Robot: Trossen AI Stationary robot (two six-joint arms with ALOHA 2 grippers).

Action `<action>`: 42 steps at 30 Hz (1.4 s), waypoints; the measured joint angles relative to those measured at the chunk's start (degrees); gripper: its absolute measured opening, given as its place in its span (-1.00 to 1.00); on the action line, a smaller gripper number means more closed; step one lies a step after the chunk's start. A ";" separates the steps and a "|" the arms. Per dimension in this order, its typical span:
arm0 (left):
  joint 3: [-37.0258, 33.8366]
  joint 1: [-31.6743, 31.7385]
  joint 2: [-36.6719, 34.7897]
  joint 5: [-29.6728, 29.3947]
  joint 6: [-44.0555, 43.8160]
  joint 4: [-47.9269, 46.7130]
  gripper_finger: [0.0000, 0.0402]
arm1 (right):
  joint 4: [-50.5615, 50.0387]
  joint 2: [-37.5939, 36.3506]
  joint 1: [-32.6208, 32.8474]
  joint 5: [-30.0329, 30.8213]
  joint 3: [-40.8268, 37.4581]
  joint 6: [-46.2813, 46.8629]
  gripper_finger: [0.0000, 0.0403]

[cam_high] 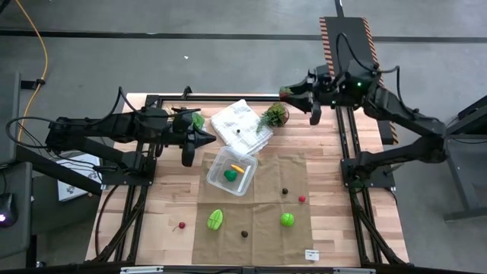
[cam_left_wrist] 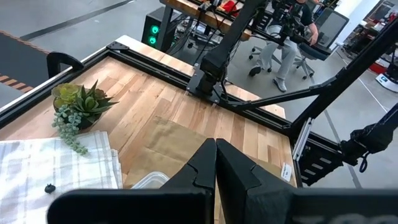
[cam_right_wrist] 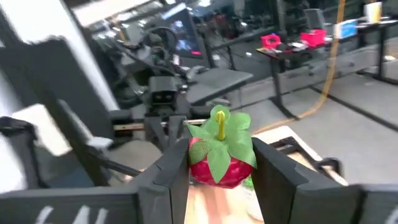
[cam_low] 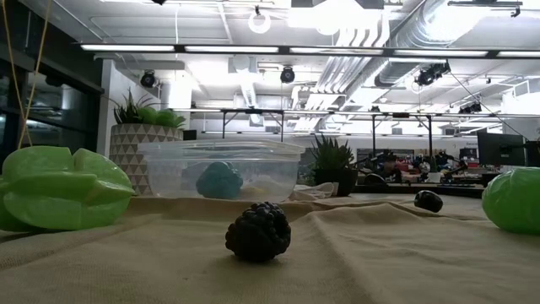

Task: Pick and placing Produce into tupperware
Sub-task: Put the red strawberry into transparent bin

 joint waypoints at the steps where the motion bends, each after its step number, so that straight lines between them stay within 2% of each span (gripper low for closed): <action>1: 0.00 0.00 -0.15 0.00 0.00 -0.02 -1.00 | -1.97 0.66 0.51 1.18 1.71 -1.03 -0.37; 8: 0.00 0.00 -3.53 0.01 0.00 -1.16 -1.00 | -11.23 6.09 5.24 8.79 11.04 -5.56 -0.37; 21: 0.00 -0.02 -9.94 0.41 -0.44 -7.06 -1.00 | -20.43 15.78 14.08 20.97 21.59 -6.31 -0.37; 28: 0.00 -0.02 -9.65 5.81 -0.55 -9.02 -1.00 | -28.31 22.10 16.82 23.74 31.17 -4.89 -0.37; 35: 0.00 -0.02 -9.72 6.56 -0.55 -12.02 -1.00 | -36.22 28.97 18.30 25.81 40.36 -2.64 -0.37; 42: 0.00 -0.02 -9.76 8.90 -0.51 -12.80 -1.00 | -38.80 34.30 19.38 25.76 45.93 0.05 -0.37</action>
